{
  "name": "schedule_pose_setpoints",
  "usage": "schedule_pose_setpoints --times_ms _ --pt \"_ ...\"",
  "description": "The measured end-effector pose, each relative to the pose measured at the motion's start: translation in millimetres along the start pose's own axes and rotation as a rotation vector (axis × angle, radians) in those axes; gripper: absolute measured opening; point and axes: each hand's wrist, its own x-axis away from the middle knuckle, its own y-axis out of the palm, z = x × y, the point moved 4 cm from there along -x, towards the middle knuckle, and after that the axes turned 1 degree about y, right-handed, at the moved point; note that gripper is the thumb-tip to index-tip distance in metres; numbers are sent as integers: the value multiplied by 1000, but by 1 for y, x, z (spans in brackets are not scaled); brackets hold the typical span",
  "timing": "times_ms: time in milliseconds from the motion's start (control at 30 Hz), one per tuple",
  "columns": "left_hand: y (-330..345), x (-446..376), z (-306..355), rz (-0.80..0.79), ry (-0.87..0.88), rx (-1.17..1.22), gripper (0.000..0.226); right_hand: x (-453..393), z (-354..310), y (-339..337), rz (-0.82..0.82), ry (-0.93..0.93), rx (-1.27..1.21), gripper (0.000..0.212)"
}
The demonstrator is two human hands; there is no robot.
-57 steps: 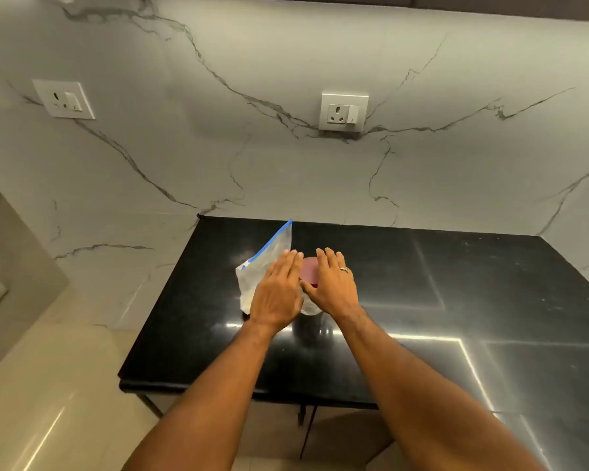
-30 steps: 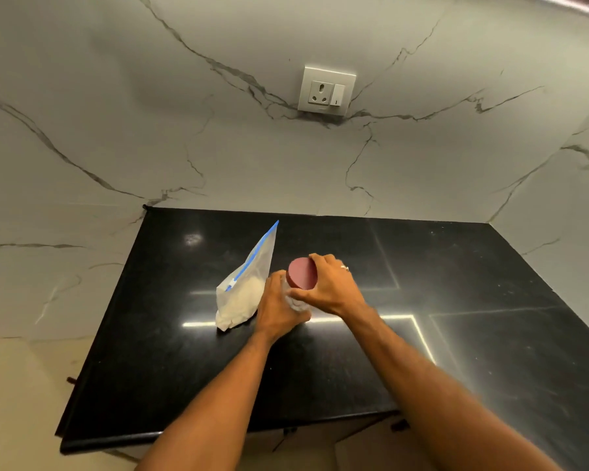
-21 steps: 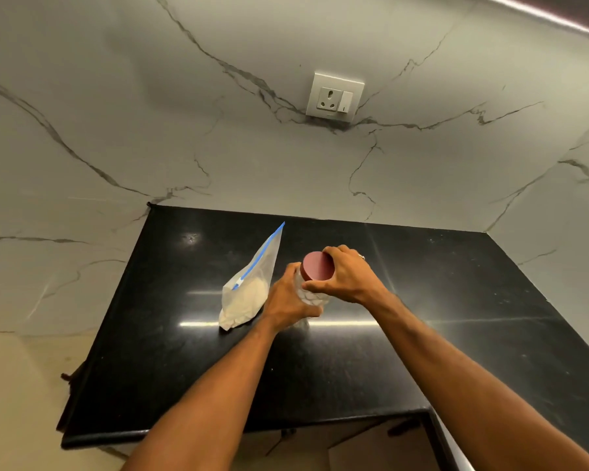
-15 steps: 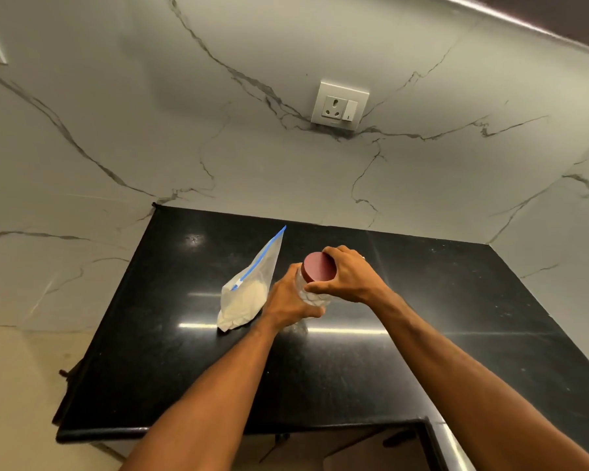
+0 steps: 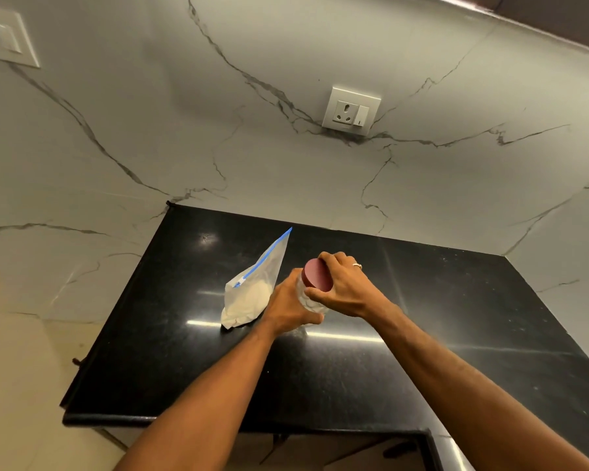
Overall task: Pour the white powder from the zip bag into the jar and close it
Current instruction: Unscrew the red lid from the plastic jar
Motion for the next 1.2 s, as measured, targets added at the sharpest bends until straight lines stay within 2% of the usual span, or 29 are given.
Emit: schedule_pose_setpoints --times_ms 133,233,367,533,633,700,767,833,933,1200 --pt "3 -10 14 25 47 -154 95 7 -6 3 281 55 -31 81" --pt "6 -13 18 -16 45 -186 95 7 -5 -2 360 72 -73 78" --pt "7 -11 19 -90 32 -161 92 5 -2 -7 330 35 -82 81" --pt "-1 -5 23 -183 14 11 95 9 1 -11 241 -176 -54 77" --pt "-5 -2 22 -249 -6 87 93 11 2 -18 140 -306 -22 75" --pt "-5 -3 20 -239 -17 102 92 10 1 -24 69 -344 29 78" --pt "-4 -4 19 -215 -22 106 91 6 -1 -29 29 -293 79 84" --pt "-3 -6 19 -197 -12 84 90 2 -3 -32 -4 -145 128 89" --pt "-2 -10 18 -173 -22 71 90 -2 -5 -34 -25 8 193 85" --pt "-2 -10 12 -215 -75 132 97 -4 -18 -42 -182 -96 130 81"
